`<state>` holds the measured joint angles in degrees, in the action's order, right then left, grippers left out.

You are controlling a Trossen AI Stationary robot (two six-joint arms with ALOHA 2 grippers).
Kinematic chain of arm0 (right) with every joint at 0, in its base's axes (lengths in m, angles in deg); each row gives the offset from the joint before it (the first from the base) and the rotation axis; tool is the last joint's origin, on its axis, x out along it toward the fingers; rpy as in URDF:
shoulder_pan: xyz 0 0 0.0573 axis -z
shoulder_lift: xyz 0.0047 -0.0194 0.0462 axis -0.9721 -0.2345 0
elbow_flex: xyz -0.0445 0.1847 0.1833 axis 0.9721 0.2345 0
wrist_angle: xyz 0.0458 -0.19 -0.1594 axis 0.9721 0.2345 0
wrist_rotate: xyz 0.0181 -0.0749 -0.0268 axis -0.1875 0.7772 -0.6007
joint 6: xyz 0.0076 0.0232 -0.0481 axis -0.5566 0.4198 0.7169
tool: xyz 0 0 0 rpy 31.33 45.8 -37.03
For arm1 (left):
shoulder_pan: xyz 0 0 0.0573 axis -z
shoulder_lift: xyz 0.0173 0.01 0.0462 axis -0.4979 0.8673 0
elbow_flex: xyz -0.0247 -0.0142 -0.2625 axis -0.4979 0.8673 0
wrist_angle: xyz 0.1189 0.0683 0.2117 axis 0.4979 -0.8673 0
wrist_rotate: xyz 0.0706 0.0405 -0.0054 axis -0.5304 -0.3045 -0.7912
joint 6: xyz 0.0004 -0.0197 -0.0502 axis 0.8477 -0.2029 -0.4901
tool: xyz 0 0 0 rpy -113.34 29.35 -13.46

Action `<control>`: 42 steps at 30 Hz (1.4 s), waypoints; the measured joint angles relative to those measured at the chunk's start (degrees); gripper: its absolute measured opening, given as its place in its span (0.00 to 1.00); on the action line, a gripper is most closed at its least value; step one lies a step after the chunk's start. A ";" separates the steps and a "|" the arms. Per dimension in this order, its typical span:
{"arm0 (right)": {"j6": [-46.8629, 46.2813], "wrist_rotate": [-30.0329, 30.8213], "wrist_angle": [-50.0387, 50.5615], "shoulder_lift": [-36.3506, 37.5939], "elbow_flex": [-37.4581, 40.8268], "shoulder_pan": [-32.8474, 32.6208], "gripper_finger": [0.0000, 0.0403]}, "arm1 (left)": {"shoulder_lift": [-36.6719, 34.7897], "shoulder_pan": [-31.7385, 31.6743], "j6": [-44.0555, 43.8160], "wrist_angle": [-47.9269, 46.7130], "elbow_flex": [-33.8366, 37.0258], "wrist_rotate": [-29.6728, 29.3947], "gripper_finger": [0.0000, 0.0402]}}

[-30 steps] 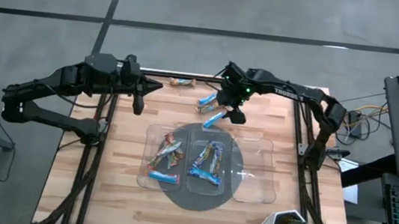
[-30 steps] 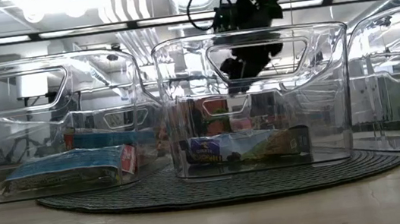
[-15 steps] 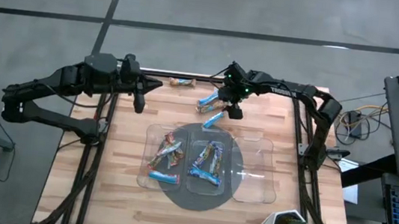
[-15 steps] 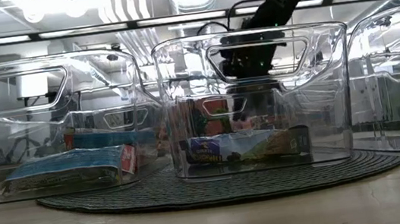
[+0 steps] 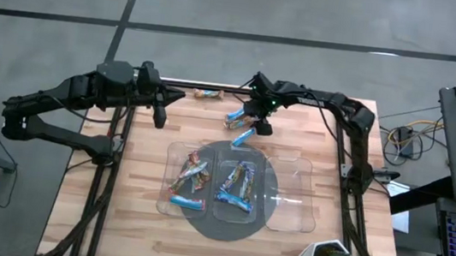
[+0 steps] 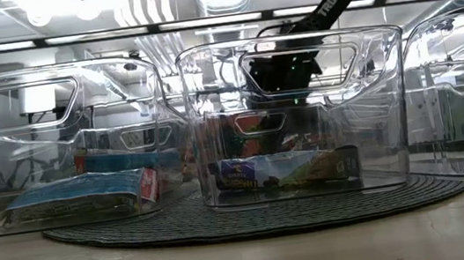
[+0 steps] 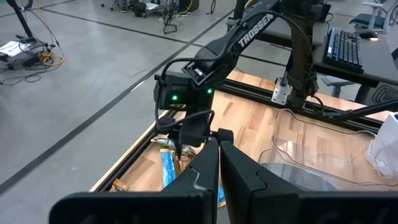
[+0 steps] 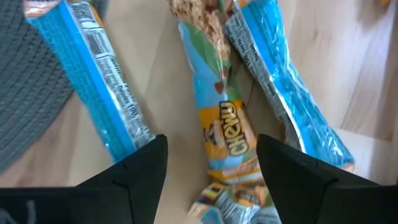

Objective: Pick and place Granola Bars by type
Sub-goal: Put the yellow granola bar into the right transparent bin

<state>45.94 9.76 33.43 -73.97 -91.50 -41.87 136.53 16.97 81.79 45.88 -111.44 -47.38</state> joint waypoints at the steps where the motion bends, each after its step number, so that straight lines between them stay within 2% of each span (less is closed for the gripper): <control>1: 0.46 -0.01 0.12 -0.54 -0.51 0.00 0.58 | 0.00 0.00 0.00 0.00 0.00 0.00 0.00; 13: 4.23 0.07 1.89 -4.01 -2.24 0.22 0.55 | 0.00 0.00 -0.55 -0.08 0.00 0.00 0.00; 21: 3.54 -0.28 1.95 -4.70 -2.31 0.39 0.50 | 0.00 0.00 -0.63 -0.11 0.00 -1.15 0.00; 25: 3.33 -0.21 2.06 -4.76 -2.31 0.37 0.44 | 0.01 0.00 -0.61 -0.11 0.00 -1.51 0.00; 34: 3.37 0.20 1.82 -4.81 -2.31 0.37 0.24 | 0.68 0.00 -0.61 -0.07 0.04 -1.53 0.00; 42: 3.07 0.17 1.89 -4.77 -2.31 0.37 0.21 | 1.16 0.00 -0.60 -0.02 0.04 -1.51 0.00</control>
<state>49.00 9.93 35.31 -78.73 -93.81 -41.50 137.68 16.97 81.18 45.86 -111.40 -48.89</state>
